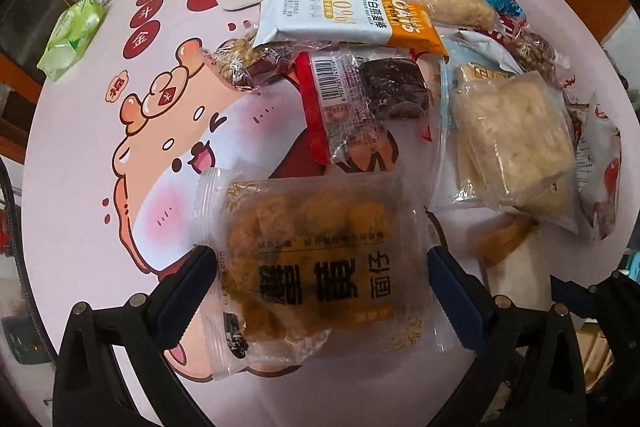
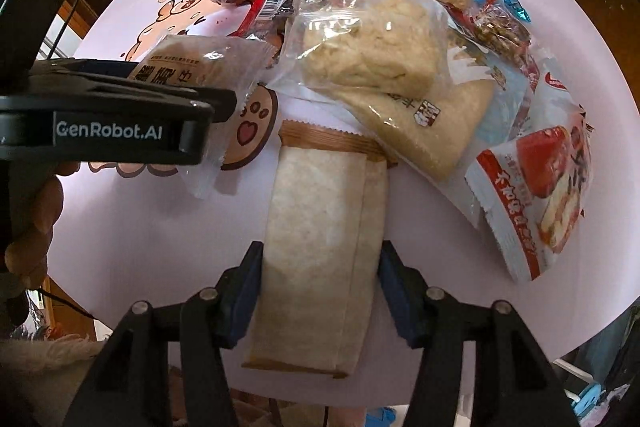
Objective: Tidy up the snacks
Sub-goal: 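Lift the bread loaf with the right gripper while the left lifts the fried-snack bag, then lower the loaf into the white tray with the right gripper while the left releases its bag there, then withdraw both grippers from the tray back over the snack pile, then grasp the red-and-white Dongzao bag with the right gripper while the left grasps a biscuit bag, then carry the Dongzao bag into the tray with the right gripper while the left drops its biscuit bag there, then withdraw both grippers from the tray toward the remaining snacks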
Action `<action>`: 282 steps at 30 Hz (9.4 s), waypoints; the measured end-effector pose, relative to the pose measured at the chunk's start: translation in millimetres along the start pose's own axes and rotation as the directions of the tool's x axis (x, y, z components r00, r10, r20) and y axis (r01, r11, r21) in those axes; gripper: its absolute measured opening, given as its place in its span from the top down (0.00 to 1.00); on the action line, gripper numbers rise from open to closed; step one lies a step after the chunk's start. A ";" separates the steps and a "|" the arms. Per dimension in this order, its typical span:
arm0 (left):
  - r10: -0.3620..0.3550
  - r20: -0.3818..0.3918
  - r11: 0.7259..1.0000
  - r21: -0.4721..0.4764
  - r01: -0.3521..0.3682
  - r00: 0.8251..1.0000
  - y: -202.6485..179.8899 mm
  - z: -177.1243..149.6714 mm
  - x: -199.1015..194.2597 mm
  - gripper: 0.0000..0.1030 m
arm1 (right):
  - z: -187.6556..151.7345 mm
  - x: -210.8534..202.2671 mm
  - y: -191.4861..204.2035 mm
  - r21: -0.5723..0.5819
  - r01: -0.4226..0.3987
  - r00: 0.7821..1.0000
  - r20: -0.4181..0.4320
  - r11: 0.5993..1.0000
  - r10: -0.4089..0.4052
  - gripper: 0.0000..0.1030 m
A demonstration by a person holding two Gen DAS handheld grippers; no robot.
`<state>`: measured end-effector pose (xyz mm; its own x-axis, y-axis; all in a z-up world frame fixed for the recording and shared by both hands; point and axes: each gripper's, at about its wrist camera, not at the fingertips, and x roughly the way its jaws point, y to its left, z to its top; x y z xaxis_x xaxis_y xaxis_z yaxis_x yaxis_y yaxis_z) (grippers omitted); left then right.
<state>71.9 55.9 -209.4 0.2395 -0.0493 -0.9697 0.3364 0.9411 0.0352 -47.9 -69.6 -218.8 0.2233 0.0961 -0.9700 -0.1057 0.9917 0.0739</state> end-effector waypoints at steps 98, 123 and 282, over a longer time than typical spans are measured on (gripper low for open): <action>0.104 0.326 0.966 -0.257 -0.018 0.940 20.6 255.4 -135.0 0.00 | 315.7 -114.3 -148.8 -0.069 -0.116 0.949 0.286 0.991 0.131 0.08; -0.057 0.382 0.996 0.080 0.028 0.922 -41.7 75.7 -183.5 0.00 | 110.1 -142.5 -145.7 0.182 -0.113 0.951 0.306 0.977 0.053 0.08; 0.159 0.446 0.942 -0.336 0.000 0.881 -4.3 78.6 -216.1 0.10 | 141.0 -188.2 -94.8 -0.069 -0.140 0.821 0.550 0.988 0.155 0.04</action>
<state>90.3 36.2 19.0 0.6705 -0.0427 -0.7407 0.0104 0.9988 -0.0482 56.7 -169.6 -10.6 0.6999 0.2799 -0.6571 -0.2026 0.9600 0.1932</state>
